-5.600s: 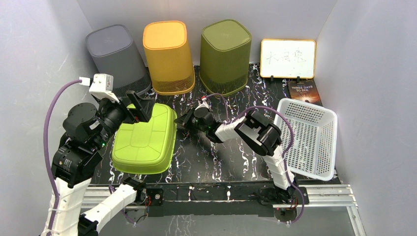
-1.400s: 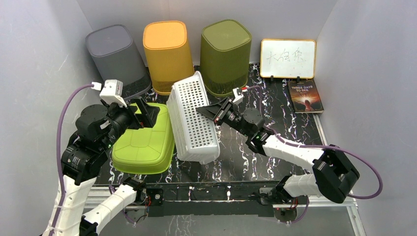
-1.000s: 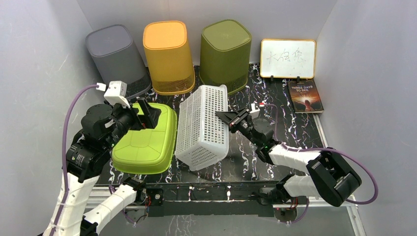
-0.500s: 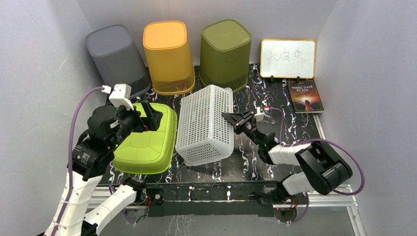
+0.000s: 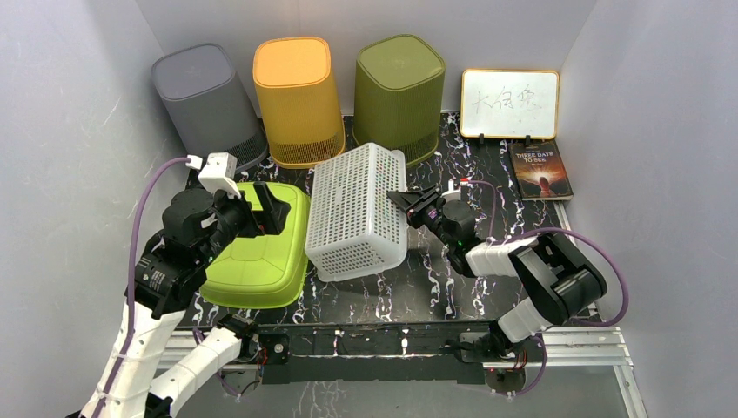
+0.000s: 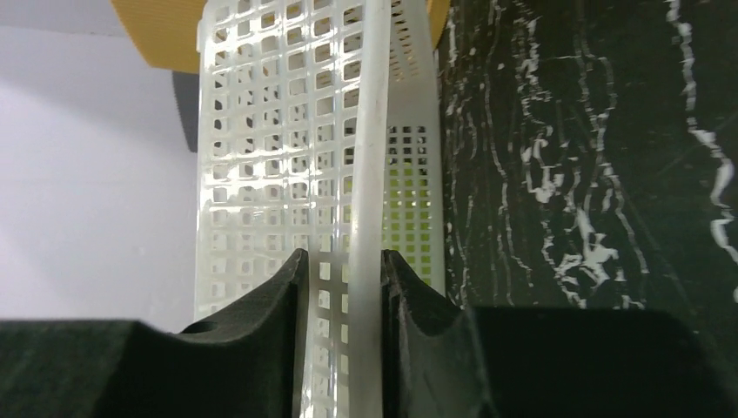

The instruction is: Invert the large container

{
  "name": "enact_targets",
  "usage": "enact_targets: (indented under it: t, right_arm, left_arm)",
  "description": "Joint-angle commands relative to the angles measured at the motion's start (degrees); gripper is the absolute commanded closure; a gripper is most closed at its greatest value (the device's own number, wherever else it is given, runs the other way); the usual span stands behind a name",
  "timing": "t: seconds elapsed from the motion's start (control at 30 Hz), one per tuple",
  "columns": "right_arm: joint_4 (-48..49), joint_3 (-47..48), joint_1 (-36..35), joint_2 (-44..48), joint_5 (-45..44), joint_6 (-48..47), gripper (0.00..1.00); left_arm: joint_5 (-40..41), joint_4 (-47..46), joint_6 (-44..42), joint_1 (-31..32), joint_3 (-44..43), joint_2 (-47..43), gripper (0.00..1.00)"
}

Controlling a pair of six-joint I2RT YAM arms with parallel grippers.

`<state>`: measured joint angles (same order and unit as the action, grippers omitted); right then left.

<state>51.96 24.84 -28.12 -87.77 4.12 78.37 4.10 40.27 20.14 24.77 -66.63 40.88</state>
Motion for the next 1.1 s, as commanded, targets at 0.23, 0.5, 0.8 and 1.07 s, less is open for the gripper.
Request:
enact_targets:
  t: [0.23,0.5,0.8,1.07]
  right_arm:
    - [-20.2,-2.9,3.2,-4.0,-4.3,-12.3,0.7]
    - [-22.4,-2.3,3.8,-5.6,-5.2,-13.5,0.67]
    - [-31.1,0.9,4.0,-6.1,-8.6,-15.4,0.59]
    - [-39.9,3.5,4.0,-1.4,-14.6,-19.6,0.57]
  left_arm:
    - [-0.2,-2.2,0.2,0.2,1.1,0.0,0.02]
    - [-0.3,-2.1,0.2,0.2,1.3,0.0,0.02]
    - [-0.2,-2.2,0.4,0.2,1.8,-0.4,0.02]
    - [-0.1,-1.9,0.6,0.2,2.4,-0.8,0.02]
